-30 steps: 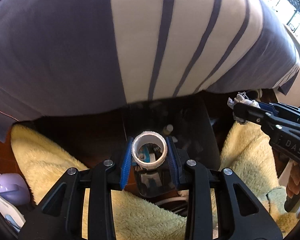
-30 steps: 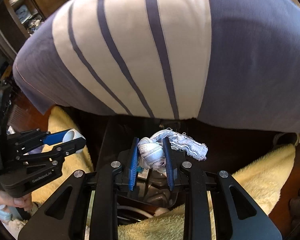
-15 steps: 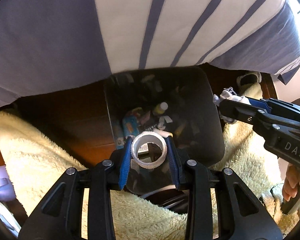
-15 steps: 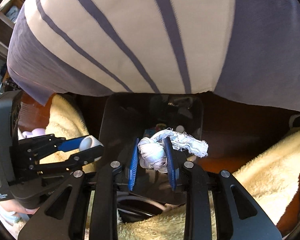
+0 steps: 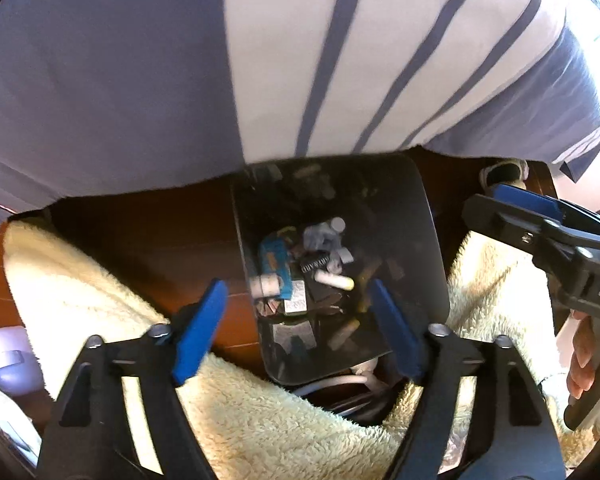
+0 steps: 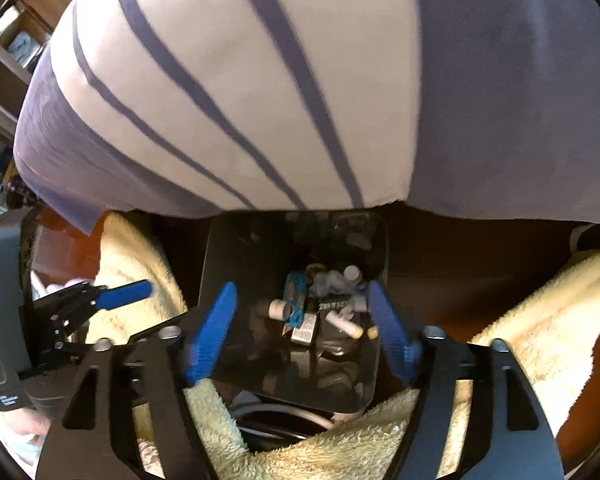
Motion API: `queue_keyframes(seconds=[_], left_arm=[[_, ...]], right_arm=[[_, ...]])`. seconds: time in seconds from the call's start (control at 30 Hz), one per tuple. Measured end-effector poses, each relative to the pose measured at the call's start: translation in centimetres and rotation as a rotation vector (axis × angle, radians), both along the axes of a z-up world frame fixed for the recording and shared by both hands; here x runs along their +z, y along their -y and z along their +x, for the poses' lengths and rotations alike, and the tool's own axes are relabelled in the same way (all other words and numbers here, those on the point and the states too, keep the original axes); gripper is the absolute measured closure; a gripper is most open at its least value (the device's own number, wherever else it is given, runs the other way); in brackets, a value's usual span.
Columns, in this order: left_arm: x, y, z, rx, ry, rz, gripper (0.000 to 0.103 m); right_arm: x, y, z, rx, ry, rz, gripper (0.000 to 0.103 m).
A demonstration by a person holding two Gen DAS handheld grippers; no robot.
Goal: Collect trash
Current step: 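Raise both open tools back toward the bed, then grasp the clear plastic box with the left tool while the right tool grasps the black thread spool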
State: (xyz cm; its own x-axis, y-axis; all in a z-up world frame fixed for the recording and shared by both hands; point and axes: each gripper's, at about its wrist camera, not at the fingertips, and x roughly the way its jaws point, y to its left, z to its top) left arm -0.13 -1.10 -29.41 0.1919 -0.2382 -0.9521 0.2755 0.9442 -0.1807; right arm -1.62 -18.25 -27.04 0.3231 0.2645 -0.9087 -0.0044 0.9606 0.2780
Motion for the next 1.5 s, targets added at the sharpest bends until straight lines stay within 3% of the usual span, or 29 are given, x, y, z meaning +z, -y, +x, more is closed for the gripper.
queue_keyframes(seconds=[0.2,0.37,0.73,1.1,1.3,1.5], left_arm=[[2.6,-0.8,-0.4,0.027,0.079,0.003,0.01],[6.0,-1.7,-0.4,0.042,0.167,-0.013,0.01],[14.8,-2.5,2.1,0.064,0.372,-0.028,0.008],[19.6,-3.0,9.4,0.089,0.474,0.014,0.008],[20.8,-2.5,15.3,0.125,0.503,0.052,0.008],[21.1,-0.7,21.8,0.113,0.496,0.015,0.008]], right_arm=[[1.8,0.8,-0.6,-0.038,0.044,-0.037,0.015],[4.6,1.2,-1.1,-0.053,0.11,-0.056,0.007],[13.6,2.2,1.5,-0.055,0.33,-0.094,0.005],[17.6,2.4,9.8,-0.035,0.396,-0.143,0.005],[18.2,3.0,14.4,-0.06,0.407,-0.168,0.005],[18.5,3.4,18.5,-0.067,0.421,-0.186,0.005]])
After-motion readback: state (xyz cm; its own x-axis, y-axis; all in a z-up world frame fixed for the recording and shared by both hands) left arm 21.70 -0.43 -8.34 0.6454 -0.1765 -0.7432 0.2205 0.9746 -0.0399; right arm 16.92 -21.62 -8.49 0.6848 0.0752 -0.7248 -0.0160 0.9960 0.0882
